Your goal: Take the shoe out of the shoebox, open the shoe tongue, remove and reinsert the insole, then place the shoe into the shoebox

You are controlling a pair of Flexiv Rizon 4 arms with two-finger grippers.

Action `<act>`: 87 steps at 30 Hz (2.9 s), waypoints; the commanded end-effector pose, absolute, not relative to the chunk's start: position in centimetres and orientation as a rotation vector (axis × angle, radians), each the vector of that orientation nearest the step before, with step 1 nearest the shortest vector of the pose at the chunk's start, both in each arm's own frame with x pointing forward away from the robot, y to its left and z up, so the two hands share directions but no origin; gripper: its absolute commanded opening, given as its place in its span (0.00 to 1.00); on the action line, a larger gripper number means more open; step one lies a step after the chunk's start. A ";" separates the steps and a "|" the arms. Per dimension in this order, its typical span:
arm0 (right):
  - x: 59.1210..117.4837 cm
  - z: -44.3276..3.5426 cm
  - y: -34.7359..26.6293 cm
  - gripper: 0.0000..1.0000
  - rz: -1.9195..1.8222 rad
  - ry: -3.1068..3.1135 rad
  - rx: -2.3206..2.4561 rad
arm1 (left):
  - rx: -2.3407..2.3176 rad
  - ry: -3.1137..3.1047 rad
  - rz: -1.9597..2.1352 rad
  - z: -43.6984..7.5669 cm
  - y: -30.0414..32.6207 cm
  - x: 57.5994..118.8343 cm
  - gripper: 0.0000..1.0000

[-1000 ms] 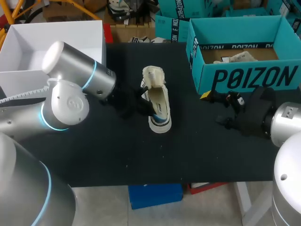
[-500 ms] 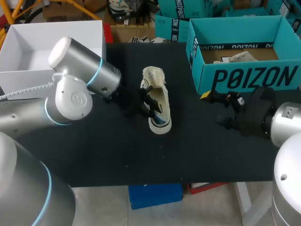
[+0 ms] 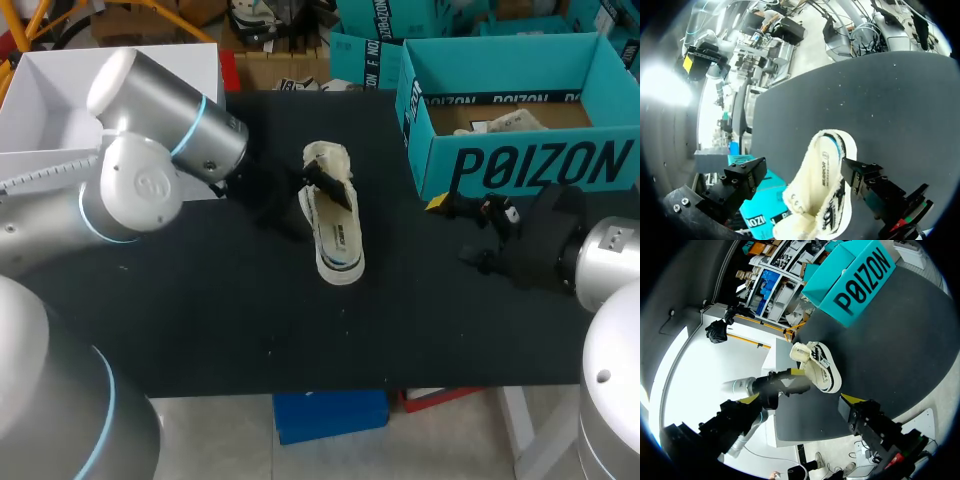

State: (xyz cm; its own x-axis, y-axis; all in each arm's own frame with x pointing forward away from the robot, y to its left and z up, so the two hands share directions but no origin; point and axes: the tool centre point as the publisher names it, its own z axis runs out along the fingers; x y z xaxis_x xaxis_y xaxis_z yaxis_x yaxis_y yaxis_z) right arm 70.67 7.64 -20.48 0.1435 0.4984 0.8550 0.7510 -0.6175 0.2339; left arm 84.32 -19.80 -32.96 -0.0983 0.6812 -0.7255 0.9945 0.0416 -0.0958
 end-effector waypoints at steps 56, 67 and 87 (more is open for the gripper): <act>70.6 -21.1 7.3 1.00 -1.313 -1.274 -1.981 | 2.167 2.133 -0.375 -40.2 -20.9 83.7 0.00; 70.6 -21.1 7.3 1.00 -1.313 -1.274 -1.981 | 2.163 2.160 -0.400 -42.0 -21.3 83.7 0.00; 70.6 -21.1 7.3 1.00 -1.313 -1.274 -1.981 | 1.939 2.093 -0.510 -35.9 -20.2 83.5 0.00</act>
State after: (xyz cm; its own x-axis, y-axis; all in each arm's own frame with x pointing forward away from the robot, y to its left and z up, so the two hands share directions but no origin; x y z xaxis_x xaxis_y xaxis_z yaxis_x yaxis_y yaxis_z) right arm 70.66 7.64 -20.48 0.1436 0.4984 0.8550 0.7510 -0.6175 0.2339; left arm 84.68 -22.41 -36.98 -0.0723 0.9423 -0.3268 0.9929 0.0370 -0.1129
